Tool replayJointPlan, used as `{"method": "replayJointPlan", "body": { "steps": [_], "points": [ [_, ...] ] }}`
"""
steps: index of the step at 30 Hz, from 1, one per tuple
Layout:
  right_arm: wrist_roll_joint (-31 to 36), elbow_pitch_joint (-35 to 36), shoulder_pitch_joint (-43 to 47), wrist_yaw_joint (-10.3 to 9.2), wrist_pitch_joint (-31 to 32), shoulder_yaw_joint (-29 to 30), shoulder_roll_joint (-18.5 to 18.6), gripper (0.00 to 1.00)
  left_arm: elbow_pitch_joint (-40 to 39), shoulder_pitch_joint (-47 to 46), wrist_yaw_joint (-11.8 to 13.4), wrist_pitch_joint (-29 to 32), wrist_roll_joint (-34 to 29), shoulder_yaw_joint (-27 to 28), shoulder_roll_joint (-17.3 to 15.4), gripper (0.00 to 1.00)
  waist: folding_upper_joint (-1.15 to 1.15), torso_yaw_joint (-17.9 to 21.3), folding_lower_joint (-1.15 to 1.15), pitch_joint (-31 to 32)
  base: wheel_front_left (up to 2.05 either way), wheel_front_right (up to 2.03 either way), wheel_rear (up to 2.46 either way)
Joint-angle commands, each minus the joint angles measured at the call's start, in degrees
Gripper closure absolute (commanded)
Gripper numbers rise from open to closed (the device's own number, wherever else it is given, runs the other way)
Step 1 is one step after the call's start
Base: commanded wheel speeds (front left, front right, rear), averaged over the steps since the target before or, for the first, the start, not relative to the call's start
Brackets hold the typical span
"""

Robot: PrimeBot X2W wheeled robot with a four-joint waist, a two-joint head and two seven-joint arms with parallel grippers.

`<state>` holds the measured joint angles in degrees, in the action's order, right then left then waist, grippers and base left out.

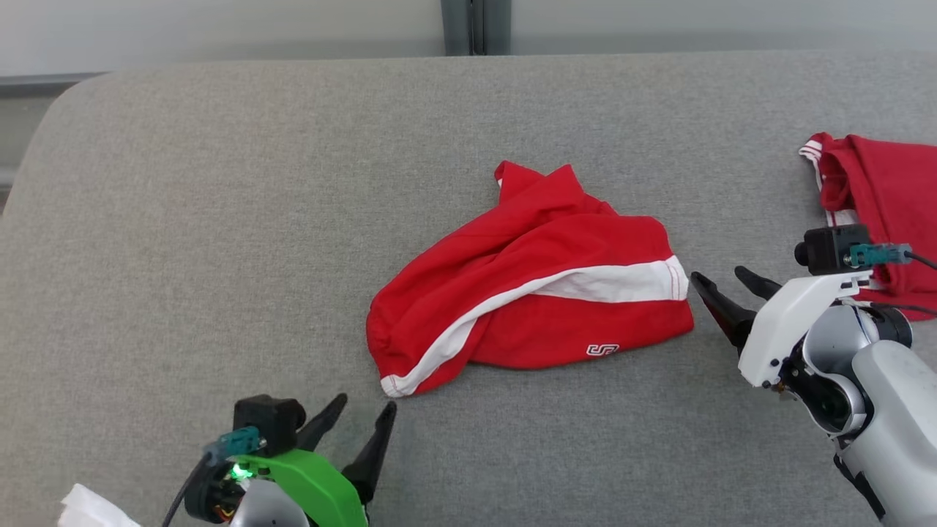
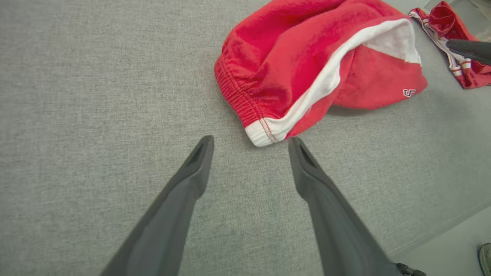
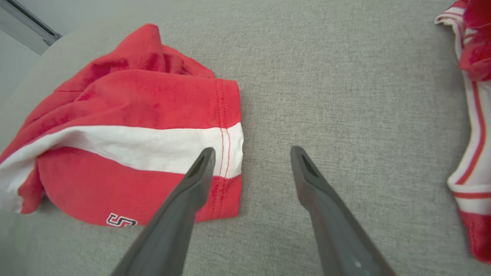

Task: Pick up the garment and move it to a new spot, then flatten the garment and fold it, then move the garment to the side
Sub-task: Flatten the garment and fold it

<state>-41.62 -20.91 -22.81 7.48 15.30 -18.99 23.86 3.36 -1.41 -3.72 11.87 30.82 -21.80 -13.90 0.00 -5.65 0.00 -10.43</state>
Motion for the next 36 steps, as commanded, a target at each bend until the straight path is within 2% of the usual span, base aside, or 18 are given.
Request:
{"method": "replayJointPlan", "body": {
  "steps": [1,9,21,22,23,24,25,26,36],
  "points": [
    [-0.18,-0.59,-1.20,0.03,0.64,-0.25,0.16,0.00,0.67,-1.57,-0.67,0.25,0.37,-0.55,0.35,0.00,0.00,-2.30,0.00,-2.41,0.00,0.00,0.00],
    [-1.91,-2.24,-3.67,0.03,3.30,-1.95,0.18,0.00,7.10,-5.88,-2.67,0.37,1.73,-3.68,1.60,0.00,0.00,-3.06,0.00,-4.71,0.00,0.00,0.00],
    [-3.60,-2.35,-4.12,0.03,2.91,-5.77,-0.26,0.00,13.21,-10.58,-3.71,-4.80,3.37,-6.93,1.80,0.00,0.00,-1.55,0.00,-5.49,0.00,0.00,0.00],
    [-3.74,-2.01,-4.15,0.03,2.60,-6.04,-0.21,0.22,13.35,-10.68,-3.75,-5.12,3.50,-7.15,1.70,0.03,0.00,-1.38,0.00,-5.40,0.00,0.00,0.00],
    [-3.86,-1.65,-4.15,0.03,2.16,-6.24,-0.14,0.52,13.34,-10.85,-3.74,-5.48,3.49,-7.35,1.60,0.13,0.00,-1.27,0.00,-5.35,0.00,0.00,0.00],
    [-4.02,-1.37,-4.09,0.03,1.76,-6.47,0.01,0.75,13.32,-11.00,-3.71,-5.93,3.61,-7.57,1.48,0.56,0.00,-1.13,0.00,-5.22,0.00,0.00,0.00],
    [-4.18,-1.28,-4.01,0.03,1.59,-6.63,0.12,0.93,13.27,-11.07,-3.73,-6.07,3.82,-7.74,1.34,0.82,0.00,-1.03,0.00,-5.11,0.00,0.00,0.00],
    [-4.23,-1.22,-3.91,0.03,1.35,-6.83,0.23,1.00,13.33,-11.06,-3.75,-6.44,4.19,-7.97,1.15,1.00,0.00,-0.90,0.00,-4.97,0.00,0.00,0.00],
    [-4.11,0.16,-3.16,0.03,-4.83,-6.94,1.03,1.00,12.65,-10.40,-3.45,-8.43,4.89,-8.16,-0.88,1.00,0.00,-0.44,0.00,-2.94,0.00,0.00,0.00]
  ]
}}
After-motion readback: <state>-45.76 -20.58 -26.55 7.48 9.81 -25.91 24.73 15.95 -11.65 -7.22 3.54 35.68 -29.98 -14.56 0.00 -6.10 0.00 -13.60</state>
